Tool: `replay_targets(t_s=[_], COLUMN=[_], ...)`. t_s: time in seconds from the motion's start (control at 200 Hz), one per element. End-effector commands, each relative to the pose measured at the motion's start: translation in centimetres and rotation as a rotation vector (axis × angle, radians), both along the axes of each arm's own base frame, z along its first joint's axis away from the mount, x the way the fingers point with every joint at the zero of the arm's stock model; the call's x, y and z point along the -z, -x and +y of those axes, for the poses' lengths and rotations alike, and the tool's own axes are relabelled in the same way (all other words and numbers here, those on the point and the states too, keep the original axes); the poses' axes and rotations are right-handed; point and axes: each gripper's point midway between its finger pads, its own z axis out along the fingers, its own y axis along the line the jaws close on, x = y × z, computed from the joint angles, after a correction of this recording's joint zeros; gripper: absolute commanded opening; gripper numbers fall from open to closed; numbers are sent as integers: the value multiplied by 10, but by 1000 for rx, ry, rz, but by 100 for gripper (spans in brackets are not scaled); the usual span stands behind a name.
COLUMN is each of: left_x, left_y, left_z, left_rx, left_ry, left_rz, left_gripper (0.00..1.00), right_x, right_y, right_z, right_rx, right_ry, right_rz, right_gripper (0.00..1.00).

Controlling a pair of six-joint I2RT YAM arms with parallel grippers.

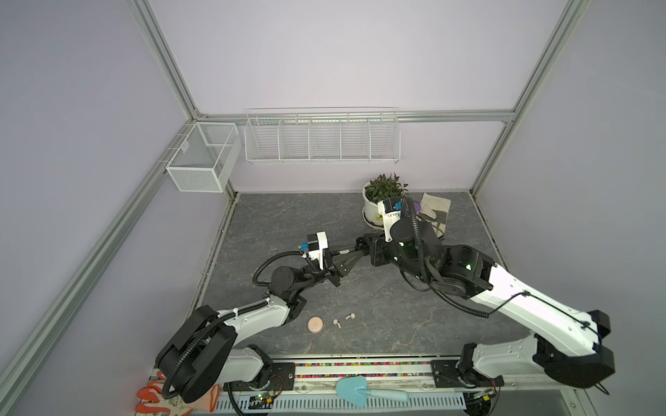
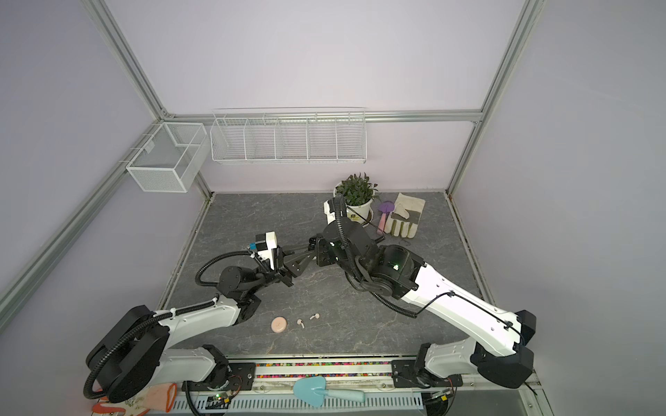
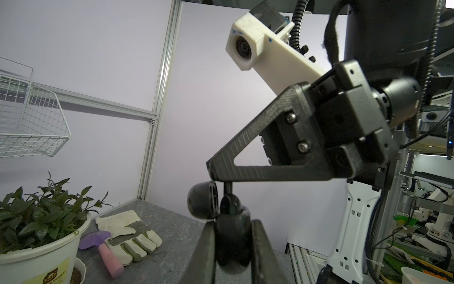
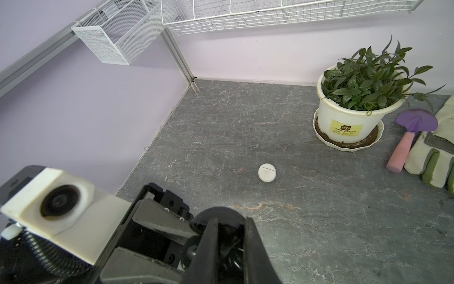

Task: Insert wireless bluetooth earbuds into charging case
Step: Insert the wireless bluetooth earbud into the charging case.

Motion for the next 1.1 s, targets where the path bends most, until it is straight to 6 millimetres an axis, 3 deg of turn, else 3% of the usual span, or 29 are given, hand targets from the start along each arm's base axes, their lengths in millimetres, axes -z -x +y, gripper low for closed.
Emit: replay_targets(t_s=[0.0, 0.255, 1.094], left_x=[-13, -12, -12], left_y=[9, 8, 8], left_z=[7, 9, 10], left_rx=[-6, -23, -33], left_ry=[35, 35, 34], left_rz=[-67, -72, -81], left_gripper=[0, 0, 0], right_x=[11, 18, 12], right_y=[3, 6, 18], right_z=[5, -3, -6], right_rx=[-1, 19, 8], right_ry=[-2, 9, -22], right_rz=[39, 68, 82], right_gripper=[17, 17, 16])
